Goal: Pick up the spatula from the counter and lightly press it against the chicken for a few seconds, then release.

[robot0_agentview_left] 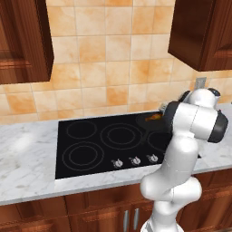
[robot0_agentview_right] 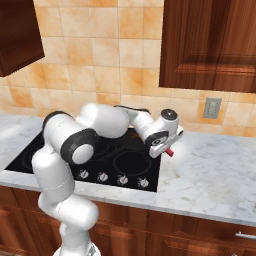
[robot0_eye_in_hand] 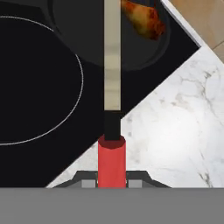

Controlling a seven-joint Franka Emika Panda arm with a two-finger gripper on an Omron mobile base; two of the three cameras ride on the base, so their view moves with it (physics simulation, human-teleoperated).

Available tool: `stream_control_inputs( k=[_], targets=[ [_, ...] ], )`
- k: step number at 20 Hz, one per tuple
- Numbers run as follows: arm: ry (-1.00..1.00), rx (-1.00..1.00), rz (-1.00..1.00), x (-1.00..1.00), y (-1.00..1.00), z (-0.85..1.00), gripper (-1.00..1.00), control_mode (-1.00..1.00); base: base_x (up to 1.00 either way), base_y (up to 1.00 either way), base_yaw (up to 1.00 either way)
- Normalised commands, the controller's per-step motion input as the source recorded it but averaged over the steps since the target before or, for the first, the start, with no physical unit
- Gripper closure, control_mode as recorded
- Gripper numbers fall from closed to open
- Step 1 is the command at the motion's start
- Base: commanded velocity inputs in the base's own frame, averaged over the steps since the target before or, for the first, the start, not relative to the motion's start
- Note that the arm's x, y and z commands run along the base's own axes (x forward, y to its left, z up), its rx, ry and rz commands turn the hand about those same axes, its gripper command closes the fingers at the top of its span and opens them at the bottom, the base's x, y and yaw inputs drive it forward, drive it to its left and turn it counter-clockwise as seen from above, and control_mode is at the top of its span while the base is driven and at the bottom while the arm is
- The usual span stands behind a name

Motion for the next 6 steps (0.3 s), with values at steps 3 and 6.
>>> stream_control_inputs(
  k=[3, 6],
  targets=[
    [-0.01, 0.0, 0.06, -0.41, 0.3, 0.61, 1.0, -1.0, 0.0, 0.0, 0.0],
    [0.0, 0.0, 0.1, -0.41, 0.4, 0.58, 1.0, -1.0, 0.0, 0.0, 0.0]
  ],
)
